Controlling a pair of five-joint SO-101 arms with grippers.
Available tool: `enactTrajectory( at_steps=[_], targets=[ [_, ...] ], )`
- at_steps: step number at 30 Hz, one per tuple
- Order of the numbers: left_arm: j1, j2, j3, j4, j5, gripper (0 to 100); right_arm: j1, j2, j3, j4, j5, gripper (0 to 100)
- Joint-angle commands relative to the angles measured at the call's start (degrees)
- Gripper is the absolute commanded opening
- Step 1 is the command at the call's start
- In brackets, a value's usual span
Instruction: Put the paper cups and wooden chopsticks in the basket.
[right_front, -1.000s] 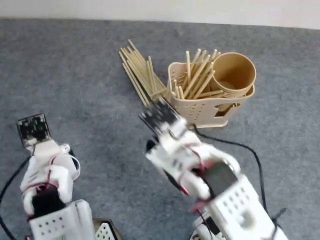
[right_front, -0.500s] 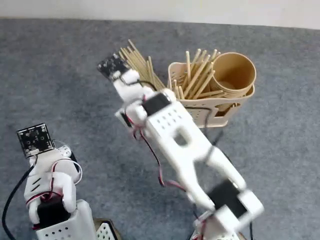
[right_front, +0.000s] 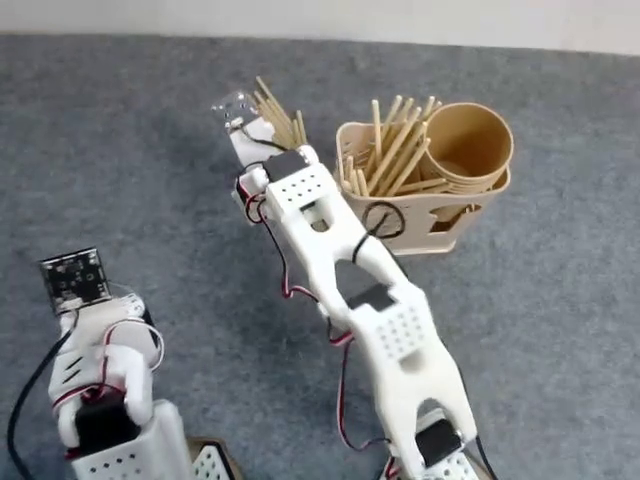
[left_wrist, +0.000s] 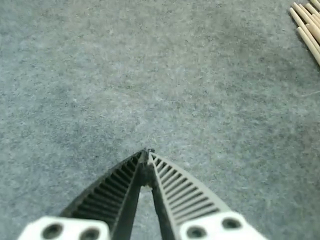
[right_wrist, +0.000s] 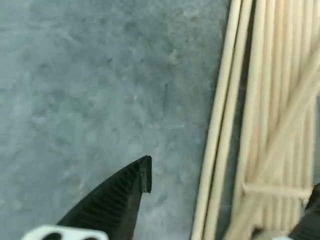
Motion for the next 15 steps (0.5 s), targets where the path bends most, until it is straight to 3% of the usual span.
enactTrajectory(
  at_steps=[1,10,15],
  targets=[
    [-0.5,-0.5,-0.3,-0.8,-0.4,0,0.5,3.9,-11.2,2.1,-0.4,44.7],
    [-0.5,-0.5,-0.3,-0.8,-0.4,0,0.4,17.5,-25.5,6.9,-3.8,44.2],
    [-0.5,-0.5,-0.3,-0.8,-0.4,0,0.3,20.9,-32.4,13.5,-4.0,27.9]
  ],
)
